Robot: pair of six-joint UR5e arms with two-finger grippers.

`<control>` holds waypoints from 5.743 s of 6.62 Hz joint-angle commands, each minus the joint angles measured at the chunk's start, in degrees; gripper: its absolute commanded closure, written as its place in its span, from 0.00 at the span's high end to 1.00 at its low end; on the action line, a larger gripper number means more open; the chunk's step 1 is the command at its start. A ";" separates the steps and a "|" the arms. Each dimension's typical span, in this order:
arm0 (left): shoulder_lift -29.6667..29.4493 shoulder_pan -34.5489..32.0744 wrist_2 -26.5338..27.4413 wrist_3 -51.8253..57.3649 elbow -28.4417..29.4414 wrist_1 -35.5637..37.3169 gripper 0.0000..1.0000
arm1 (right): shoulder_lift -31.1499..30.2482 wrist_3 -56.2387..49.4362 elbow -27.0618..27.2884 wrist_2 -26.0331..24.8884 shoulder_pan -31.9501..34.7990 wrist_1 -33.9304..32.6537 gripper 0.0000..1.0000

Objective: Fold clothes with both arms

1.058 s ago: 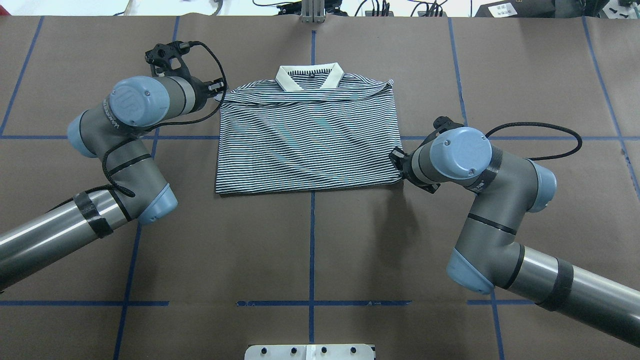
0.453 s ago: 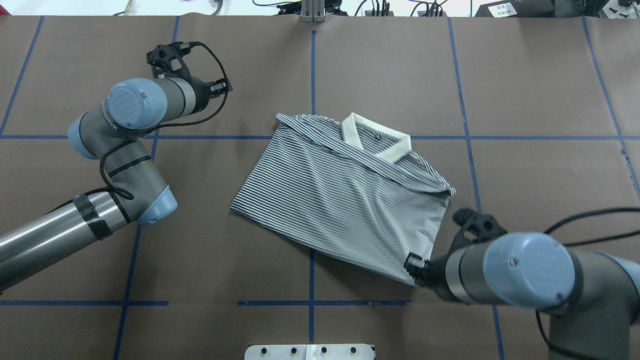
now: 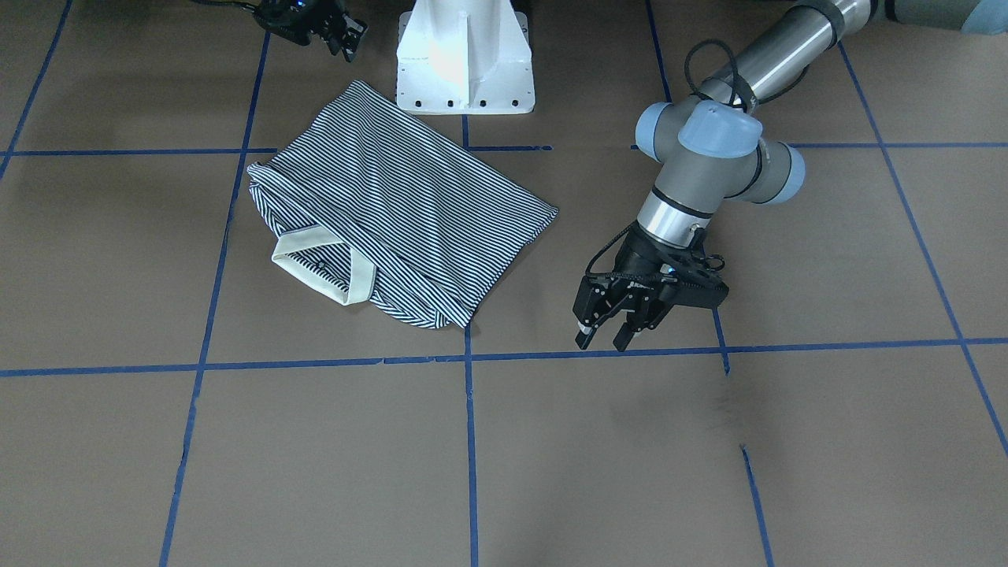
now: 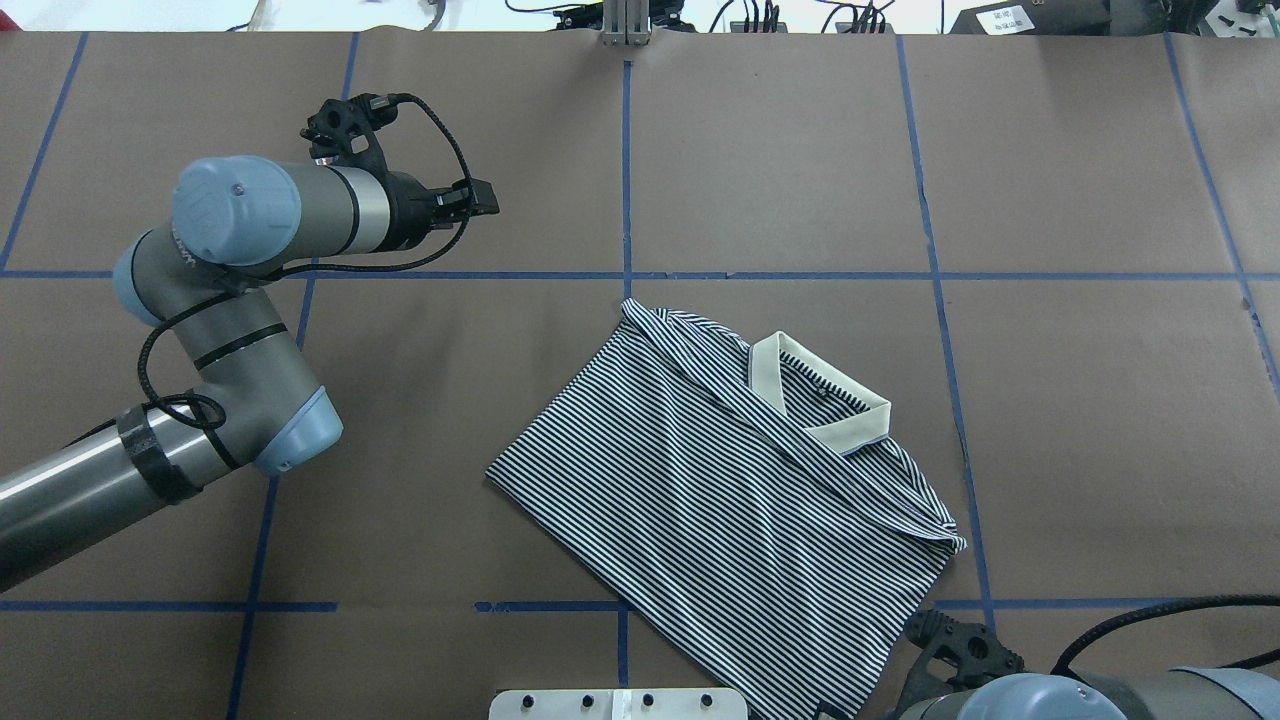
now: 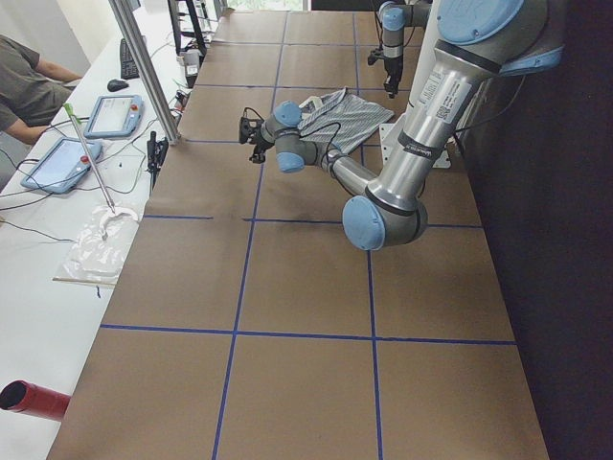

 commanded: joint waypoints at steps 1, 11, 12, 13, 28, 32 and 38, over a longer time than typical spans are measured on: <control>6.24 6.35 -5.02 -6.90 -9.09 0.51 0.73 | -0.11 1.94 0.24 0.06 8.81 -0.13 1.00; 11.11 20.27 4.91 -12.47 -13.53 10.79 0.59 | 4.47 -1.66 -5.30 0.41 29.18 0.75 1.00; 10.94 20.27 4.91 -12.55 -13.53 10.79 0.39 | 4.47 -1.66 -5.30 0.50 29.18 0.75 1.00; 10.59 20.27 4.82 -12.47 -13.61 10.79 0.14 | 4.38 -1.66 -5.38 0.41 29.18 0.67 1.00; -7.53 -13.28 -5.75 20.31 13.56 8.33 0.58 | 27.63 -16.90 -27.77 1.47 28.95 2.16 1.00; -1.46 -13.21 -7.48 16.54 7.13 7.54 0.61 | 37.94 -23.78 -39.39 1.11 21.82 2.34 0.99; -1.72 -12.51 -7.48 14.34 7.22 7.54 0.63 | 34.09 -5.53 -40.72 -1.61 21.53 8.05 0.79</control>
